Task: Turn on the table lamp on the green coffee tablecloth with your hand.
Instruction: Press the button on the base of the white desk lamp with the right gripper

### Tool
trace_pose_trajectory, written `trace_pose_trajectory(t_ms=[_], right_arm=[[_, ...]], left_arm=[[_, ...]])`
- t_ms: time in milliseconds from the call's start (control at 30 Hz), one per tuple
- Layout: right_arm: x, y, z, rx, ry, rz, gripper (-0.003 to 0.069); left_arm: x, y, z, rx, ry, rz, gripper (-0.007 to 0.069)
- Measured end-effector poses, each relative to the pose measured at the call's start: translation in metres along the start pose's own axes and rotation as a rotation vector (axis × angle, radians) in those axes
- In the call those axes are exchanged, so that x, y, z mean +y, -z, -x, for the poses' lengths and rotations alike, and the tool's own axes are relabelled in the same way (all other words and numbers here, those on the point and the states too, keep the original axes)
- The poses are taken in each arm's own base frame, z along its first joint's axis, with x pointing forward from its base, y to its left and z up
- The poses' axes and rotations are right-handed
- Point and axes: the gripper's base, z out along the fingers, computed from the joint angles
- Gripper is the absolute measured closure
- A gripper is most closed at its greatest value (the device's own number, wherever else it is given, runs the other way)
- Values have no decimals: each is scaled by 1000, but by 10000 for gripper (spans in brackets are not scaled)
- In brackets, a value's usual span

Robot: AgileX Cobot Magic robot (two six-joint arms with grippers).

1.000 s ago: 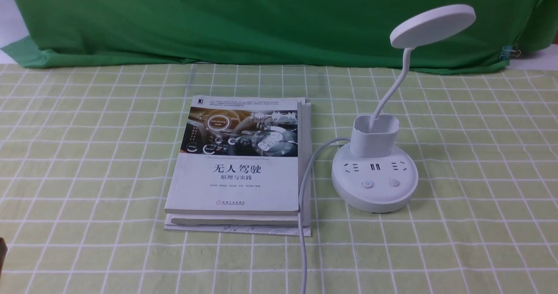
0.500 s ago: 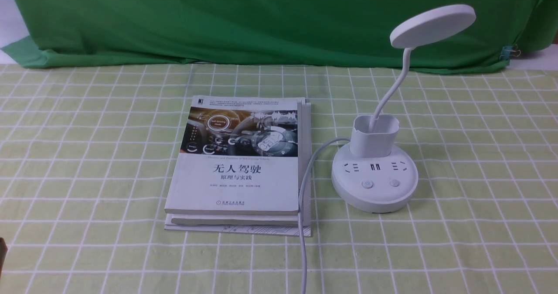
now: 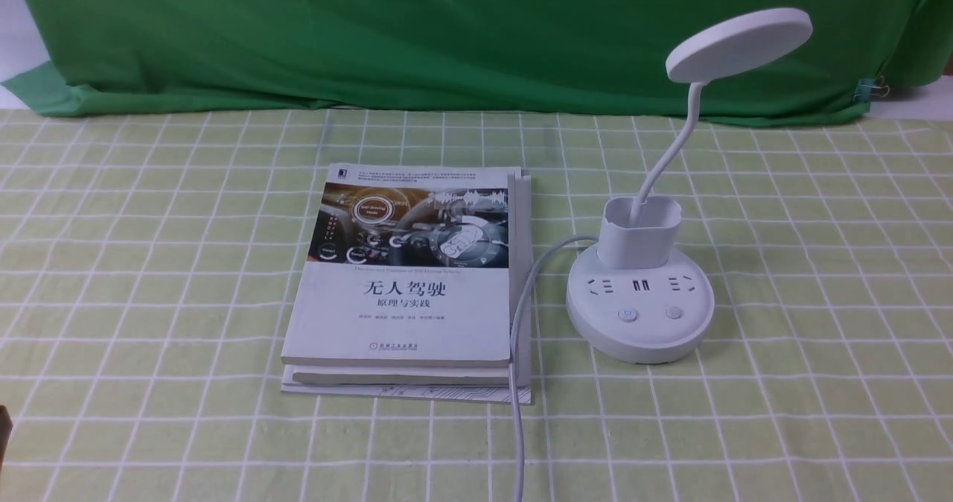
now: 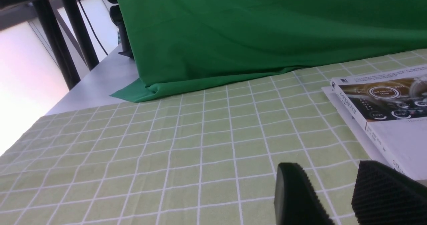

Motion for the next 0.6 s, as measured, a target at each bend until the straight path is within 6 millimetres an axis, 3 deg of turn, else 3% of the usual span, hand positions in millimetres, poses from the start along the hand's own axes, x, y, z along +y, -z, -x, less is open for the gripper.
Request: trace_pose_trajectory(t_ms=[133,200,333,467,600], right_arm=[[0,0,7,-78,-245,7,420],[-1,1,13,-149,-503,22,420],[-2,2,17,-186,-698,41,420],[-2,2,18,-197,-741,46,420],[1,0,22,-44,-711,45,464]], left_arm=[[0,0,0,0,0,0,383],[0,0,0,0,0,0,383],[0,0,0,0,0,0,383],[0,0,0,0,0,0,383],[0,0,0,0,0,0,383]])
